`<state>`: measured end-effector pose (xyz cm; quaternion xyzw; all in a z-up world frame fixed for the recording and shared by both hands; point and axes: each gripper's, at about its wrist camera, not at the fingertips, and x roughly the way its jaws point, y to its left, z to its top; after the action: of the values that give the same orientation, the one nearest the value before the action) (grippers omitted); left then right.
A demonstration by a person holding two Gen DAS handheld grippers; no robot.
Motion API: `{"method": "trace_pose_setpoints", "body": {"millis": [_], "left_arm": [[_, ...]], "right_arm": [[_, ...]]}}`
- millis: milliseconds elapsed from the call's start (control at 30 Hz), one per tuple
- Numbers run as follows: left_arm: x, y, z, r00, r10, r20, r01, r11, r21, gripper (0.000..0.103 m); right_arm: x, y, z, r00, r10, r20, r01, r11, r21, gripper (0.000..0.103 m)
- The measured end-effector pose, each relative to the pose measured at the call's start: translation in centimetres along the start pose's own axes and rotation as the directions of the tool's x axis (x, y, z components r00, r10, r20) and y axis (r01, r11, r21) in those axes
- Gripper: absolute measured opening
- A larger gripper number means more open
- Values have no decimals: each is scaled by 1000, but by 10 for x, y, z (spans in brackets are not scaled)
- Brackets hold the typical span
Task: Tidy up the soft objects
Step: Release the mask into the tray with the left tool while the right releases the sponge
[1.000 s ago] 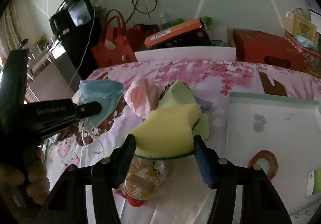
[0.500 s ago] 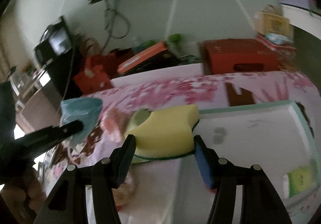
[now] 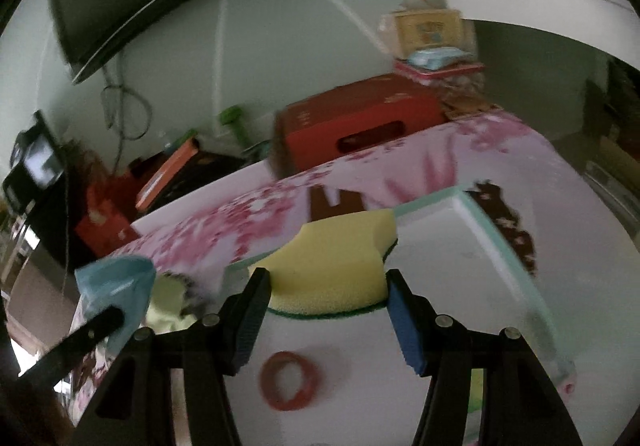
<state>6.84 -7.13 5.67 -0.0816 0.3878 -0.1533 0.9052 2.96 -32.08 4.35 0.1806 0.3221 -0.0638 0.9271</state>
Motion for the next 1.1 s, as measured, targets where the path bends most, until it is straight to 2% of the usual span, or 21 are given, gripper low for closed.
{"method": "trace_pose_setpoints", "body": {"millis": [167,467,800,1000,1067,1100], "left_arm": [[21,-21,-6,998,6,-57,-3,998,57,7],[56,-50,-6,995,20,-95,-6,990,139,7],[93,-69,-7,995,1,-99,14,988,156,7],[104,-70,-5,996,18,-82,-5,988,156,7],[106,-68,-5,996,21,-88,-8,989,146,10],[106,-68,-4,995,19,-99,-4,990,143,18]], "right_arm": [[6,-23,1,998,-68,-13,69,997,38,61],[19,-45,-1,987,-157,-41,159,986,47,61],[21,-62,-2,981,-186,-56,190,978,84,61],[21,-66,-2,980,-191,-57,195,976,92,61],[21,-66,-1,980,-190,-58,195,976,92,61],[21,-66,-1,980,-190,-58,195,977,90,63]]}}
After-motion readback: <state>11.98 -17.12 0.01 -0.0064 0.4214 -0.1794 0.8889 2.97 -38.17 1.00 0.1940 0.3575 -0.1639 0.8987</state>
